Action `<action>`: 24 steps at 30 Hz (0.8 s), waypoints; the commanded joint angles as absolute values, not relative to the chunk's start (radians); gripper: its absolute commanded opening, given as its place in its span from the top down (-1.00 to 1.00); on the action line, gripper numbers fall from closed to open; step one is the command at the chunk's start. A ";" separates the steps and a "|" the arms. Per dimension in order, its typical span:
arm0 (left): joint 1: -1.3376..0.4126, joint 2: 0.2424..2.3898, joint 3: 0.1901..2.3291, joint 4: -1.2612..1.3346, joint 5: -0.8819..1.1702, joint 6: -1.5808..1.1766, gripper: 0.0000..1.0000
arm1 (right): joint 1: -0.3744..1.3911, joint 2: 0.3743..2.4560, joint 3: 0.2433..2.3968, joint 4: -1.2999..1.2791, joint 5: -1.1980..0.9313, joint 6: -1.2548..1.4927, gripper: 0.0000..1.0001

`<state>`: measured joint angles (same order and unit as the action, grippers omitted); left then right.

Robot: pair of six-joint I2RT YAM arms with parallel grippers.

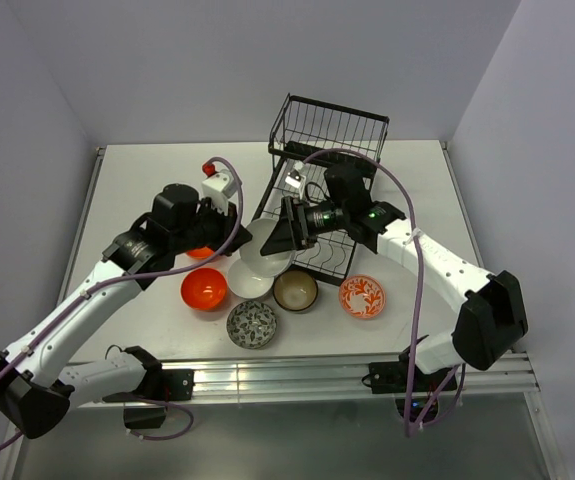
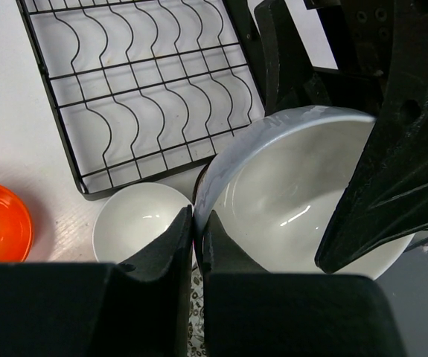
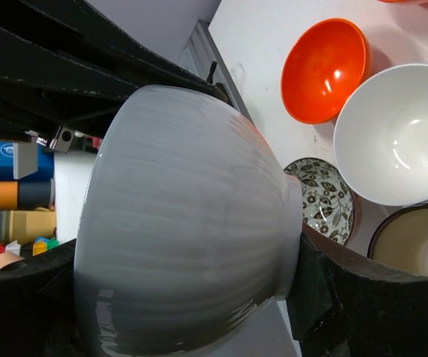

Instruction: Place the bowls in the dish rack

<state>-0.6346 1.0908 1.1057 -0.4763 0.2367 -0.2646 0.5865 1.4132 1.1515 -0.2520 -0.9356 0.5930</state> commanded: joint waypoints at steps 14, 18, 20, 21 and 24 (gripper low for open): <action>-0.603 1.111 1.062 -0.402 0.259 -0.288 -0.07 | 0.598 1.430 1.177 -0.261 -0.890 0.508 1.00; -0.551 1.121 1.049 -0.405 0.299 -0.291 -0.13 | 0.597 1.439 1.181 -0.278 -0.848 0.479 1.00; -0.543 1.127 1.043 -0.402 0.310 -0.293 -0.11 | 0.592 1.445 1.180 -0.268 -0.854 0.480 1.00; -0.540 1.134 1.043 -0.402 0.314 -0.293 -0.11 | 0.592 1.445 1.178 -0.265 -0.856 0.480 1.00; -0.538 1.143 1.037 -0.390 0.334 -0.298 -0.14 | 0.591 1.447 1.175 -0.262 -0.861 0.483 1.00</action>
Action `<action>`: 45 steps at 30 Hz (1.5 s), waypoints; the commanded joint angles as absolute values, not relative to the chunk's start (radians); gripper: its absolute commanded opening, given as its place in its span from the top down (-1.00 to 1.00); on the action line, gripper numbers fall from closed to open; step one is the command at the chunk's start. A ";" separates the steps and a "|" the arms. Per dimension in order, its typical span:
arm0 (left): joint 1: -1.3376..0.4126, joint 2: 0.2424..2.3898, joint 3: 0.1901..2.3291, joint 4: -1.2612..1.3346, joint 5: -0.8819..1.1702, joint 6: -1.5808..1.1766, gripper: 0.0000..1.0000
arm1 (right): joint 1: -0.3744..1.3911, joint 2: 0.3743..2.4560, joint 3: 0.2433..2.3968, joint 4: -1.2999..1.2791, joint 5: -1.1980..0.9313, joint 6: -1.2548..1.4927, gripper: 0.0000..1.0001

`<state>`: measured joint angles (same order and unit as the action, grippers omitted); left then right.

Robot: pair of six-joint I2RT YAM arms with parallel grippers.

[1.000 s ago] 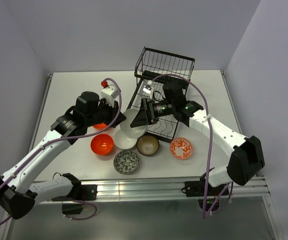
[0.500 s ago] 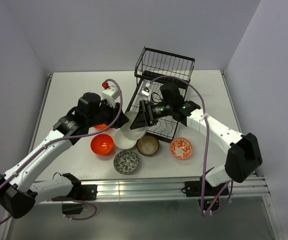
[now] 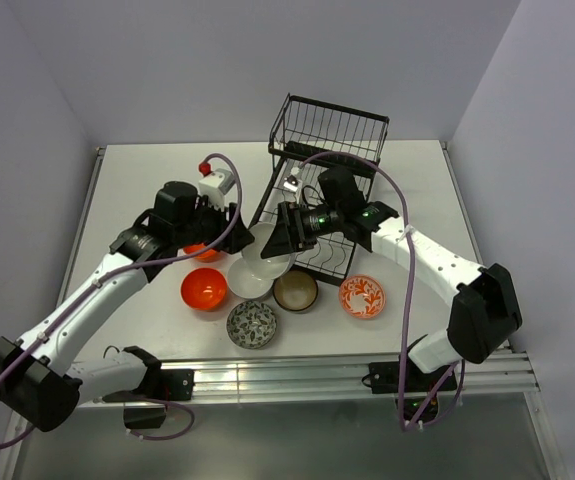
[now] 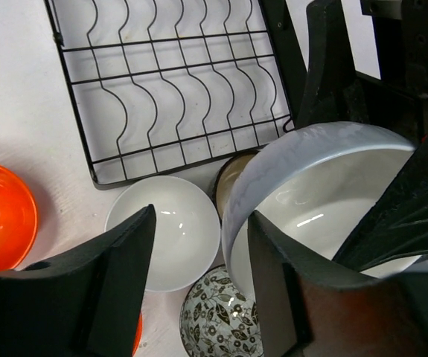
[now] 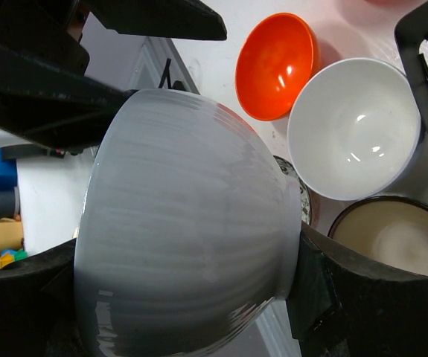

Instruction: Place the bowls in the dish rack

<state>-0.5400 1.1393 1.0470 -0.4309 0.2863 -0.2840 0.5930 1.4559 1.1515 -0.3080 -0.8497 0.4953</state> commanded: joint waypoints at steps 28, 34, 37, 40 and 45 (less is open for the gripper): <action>-0.535 1.197 1.026 -0.333 0.413 -0.347 0.99 | 0.588 1.436 1.189 -0.262 -0.905 0.502 0.58; -0.534 1.183 1.011 -0.338 0.408 -0.356 1.00 | 0.586 1.433 1.212 -0.305 -0.908 0.492 -0.46; -0.535 1.174 1.008 -0.341 0.391 -0.348 1.00 | 0.584 1.433 1.219 -0.328 -0.913 0.483 -0.65; -0.534 1.172 1.006 -0.350 0.373 -0.341 1.00 | 0.575 1.431 1.221 -0.345 -0.925 0.479 -0.77; -0.534 1.169 1.003 -0.350 0.362 -0.336 1.00 | 0.561 1.433 1.223 -0.359 -0.930 0.486 -0.86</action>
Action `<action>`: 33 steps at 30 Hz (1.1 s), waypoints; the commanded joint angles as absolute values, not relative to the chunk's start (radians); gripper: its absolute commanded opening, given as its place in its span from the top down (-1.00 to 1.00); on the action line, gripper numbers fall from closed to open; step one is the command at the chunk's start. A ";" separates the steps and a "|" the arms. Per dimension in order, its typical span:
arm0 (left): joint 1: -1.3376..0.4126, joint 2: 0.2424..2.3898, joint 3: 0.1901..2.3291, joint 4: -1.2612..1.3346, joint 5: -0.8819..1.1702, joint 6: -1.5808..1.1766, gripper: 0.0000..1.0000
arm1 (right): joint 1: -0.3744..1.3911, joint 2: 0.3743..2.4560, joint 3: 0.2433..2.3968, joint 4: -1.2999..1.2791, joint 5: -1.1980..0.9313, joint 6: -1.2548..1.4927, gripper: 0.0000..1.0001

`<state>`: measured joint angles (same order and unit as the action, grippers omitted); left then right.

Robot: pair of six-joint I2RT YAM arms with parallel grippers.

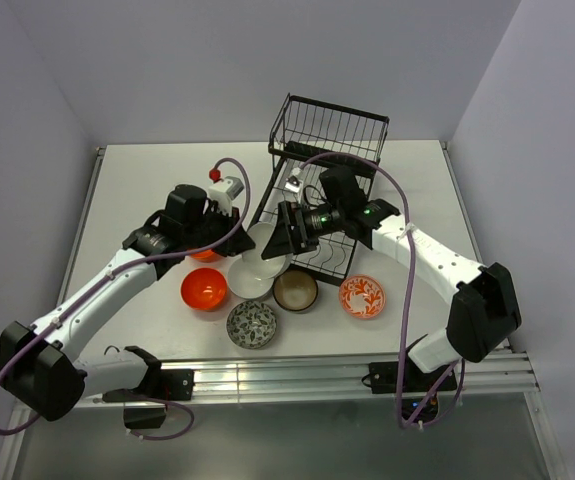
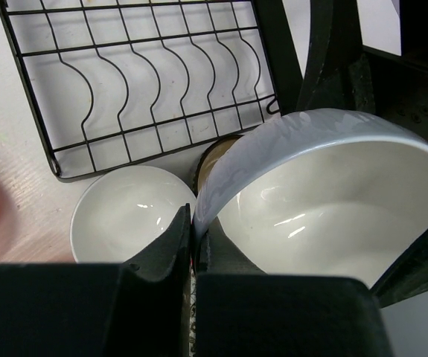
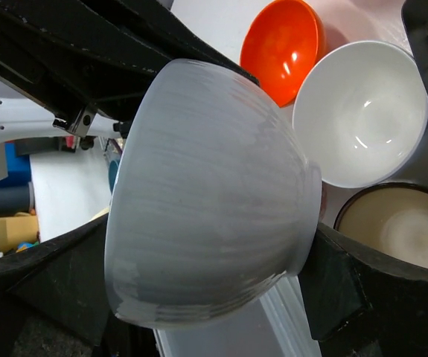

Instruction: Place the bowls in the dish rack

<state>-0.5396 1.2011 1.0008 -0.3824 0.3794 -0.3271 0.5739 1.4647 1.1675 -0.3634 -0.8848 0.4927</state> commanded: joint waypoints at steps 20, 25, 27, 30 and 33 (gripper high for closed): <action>-0.535 1.187 1.000 -0.330 0.367 -0.321 0.73 | 0.534 1.436 1.180 -0.305 -0.963 0.496 0.93; -0.534 1.206 1.005 -0.341 0.367 -0.324 0.44 | 0.528 1.437 1.178 -0.327 -0.933 0.476 1.00; -0.534 1.210 1.006 -0.342 0.365 -0.321 0.39 | 0.523 1.434 1.177 -0.330 -0.920 0.468 1.00; -0.534 1.213 1.009 -0.344 0.364 -0.322 0.26 | 0.519 1.431 1.172 -0.334 -0.890 0.456 1.00; -0.534 1.215 1.011 -0.347 0.353 -0.322 0.05 | 0.514 1.431 1.180 -0.347 -0.845 0.427 1.00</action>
<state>-0.5377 1.2148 1.0008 -0.3706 0.3664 -0.3264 0.5247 1.4647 1.1629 -0.3710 -0.8700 0.4629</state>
